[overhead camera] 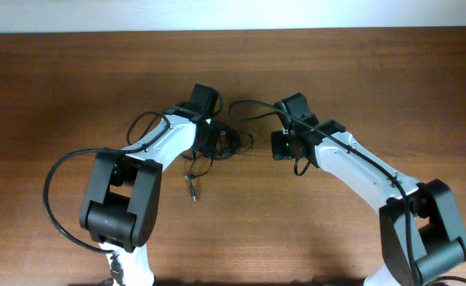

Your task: Untangle cables

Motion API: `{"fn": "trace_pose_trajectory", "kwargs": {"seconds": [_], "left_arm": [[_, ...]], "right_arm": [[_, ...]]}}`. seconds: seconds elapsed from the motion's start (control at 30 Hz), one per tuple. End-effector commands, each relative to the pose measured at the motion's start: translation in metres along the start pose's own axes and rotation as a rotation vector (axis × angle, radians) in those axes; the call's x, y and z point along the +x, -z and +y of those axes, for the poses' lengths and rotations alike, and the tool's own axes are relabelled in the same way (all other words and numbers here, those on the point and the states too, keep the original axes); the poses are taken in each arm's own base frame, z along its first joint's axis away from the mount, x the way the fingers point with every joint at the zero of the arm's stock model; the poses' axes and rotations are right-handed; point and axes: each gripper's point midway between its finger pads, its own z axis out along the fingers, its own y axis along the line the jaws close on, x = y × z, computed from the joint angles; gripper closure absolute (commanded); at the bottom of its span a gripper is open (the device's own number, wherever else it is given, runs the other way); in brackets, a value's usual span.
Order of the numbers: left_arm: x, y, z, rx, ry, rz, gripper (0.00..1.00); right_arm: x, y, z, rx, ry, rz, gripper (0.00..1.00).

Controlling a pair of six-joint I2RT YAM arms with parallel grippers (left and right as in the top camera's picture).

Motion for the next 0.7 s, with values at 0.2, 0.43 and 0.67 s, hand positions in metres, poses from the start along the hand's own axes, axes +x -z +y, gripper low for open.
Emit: {"fn": "trace_pose_trajectory", "kwargs": {"seconds": [0.2,0.43,0.67], "left_arm": [[0.014,-0.012,0.002,0.002,0.011,0.049,0.84],[0.014,-0.012,0.002,0.002,0.011,0.049,0.84],[0.014,-0.012,0.002,0.002,0.011,0.049,0.84]], "right_arm": [[0.005,-0.039,0.037,-0.202,-0.007,0.047,0.51],[-0.015,-0.047,0.052,-0.275,0.003,-0.031,0.51],[-0.015,-0.071,0.06,-0.278,0.028,-0.054,0.49]]}}
